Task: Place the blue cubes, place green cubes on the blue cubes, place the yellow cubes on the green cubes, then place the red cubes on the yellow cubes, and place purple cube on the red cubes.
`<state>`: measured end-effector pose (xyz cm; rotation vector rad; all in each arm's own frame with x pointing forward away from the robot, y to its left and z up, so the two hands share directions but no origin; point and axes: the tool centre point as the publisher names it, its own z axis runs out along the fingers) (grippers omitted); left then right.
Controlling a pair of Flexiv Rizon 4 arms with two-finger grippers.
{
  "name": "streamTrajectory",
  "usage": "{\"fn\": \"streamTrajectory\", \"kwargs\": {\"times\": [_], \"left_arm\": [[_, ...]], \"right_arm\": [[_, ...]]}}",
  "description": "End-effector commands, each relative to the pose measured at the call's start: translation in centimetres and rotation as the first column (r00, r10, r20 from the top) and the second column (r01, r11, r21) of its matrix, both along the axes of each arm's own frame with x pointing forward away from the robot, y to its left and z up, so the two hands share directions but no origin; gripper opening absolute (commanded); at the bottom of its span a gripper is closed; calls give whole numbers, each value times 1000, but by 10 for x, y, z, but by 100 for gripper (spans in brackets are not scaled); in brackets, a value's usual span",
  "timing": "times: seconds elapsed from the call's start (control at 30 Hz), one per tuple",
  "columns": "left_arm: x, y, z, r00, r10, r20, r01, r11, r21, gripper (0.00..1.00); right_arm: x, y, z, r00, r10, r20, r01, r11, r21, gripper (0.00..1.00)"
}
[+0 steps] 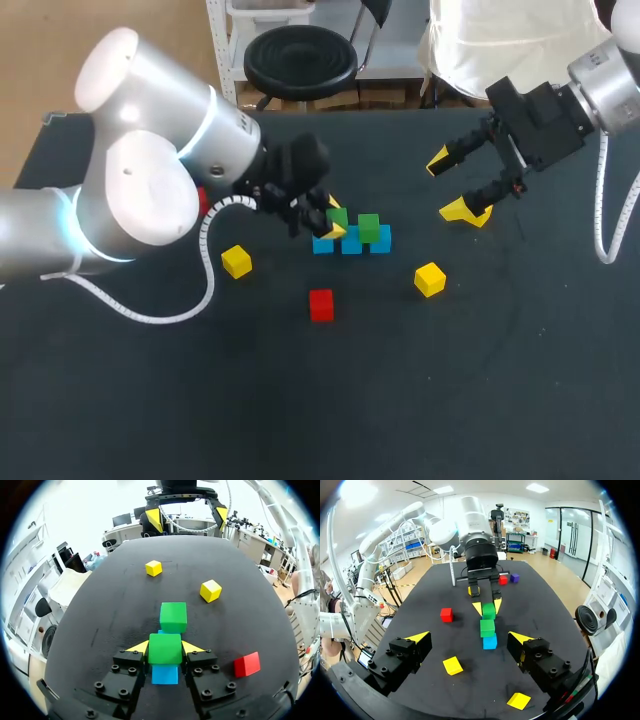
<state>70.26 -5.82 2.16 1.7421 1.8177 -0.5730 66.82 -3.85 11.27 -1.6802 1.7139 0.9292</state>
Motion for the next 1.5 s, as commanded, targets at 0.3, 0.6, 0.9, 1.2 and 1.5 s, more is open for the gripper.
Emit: {"fn": "streamTrajectory", "kwargs": {"times": [0.3,0.6,0.9,1.2,1.5], "left_arm": [[0,1,-4,1000,4,-7,-4,1000,4,0],[0,1,-5,1000,7,-9,-7,1000,5,0],[2,1,-6,1000,21,-16,-21,1000,2,100],[0,4,4,999,26,-29,-27,999,-32,100],[-11,26,39,999,-36,-4,36,996,-77,100]], "right_arm": [[-1,0,0,1000,-2,1,2,1000,0,100],[-1,0,0,1000,-2,1,2,1000,0,100],[-1,0,0,1000,-2,1,2,1000,0,100],[-1,0,0,1000,-2,1,2,1000,0,100],[-1,0,0,1000,-2,1,2,1000,0,100]]}}
